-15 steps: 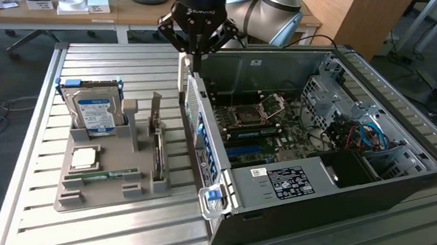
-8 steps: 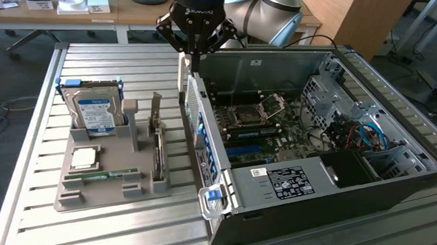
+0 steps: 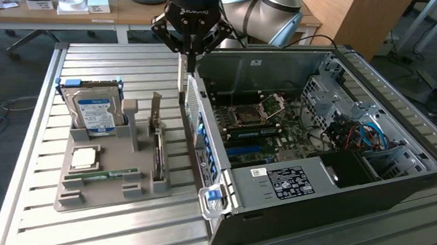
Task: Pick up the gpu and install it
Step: 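Reach for the gpu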
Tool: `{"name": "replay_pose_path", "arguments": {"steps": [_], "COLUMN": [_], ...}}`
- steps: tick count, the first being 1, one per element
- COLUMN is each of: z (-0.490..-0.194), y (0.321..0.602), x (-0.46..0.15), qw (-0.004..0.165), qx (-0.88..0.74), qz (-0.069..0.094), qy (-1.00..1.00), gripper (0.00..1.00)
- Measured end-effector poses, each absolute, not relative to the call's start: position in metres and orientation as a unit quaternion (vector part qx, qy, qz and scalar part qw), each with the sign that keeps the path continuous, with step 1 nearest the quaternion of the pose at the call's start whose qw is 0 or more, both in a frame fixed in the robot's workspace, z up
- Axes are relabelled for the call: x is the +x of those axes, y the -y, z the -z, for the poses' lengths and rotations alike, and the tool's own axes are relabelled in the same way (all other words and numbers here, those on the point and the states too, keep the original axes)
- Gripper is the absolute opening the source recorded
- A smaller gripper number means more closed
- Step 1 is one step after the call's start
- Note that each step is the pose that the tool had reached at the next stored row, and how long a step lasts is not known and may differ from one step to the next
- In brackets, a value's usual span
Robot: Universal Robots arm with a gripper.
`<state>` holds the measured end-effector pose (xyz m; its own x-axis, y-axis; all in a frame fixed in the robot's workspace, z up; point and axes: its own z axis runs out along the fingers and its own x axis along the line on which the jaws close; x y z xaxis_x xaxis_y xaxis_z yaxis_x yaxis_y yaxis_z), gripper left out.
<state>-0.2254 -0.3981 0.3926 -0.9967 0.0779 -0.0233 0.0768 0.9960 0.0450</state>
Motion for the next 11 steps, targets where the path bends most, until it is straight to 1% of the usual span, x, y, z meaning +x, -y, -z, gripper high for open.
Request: {"name": "replay_pose_path", "arguments": {"steps": [11], "z": [-0.392], "y": [0.398], "x": [-0.245], "qw": [0.013], "qx": [0.039], "qz": [-0.022], "qy": [-0.999], "gripper": [0.11]}}
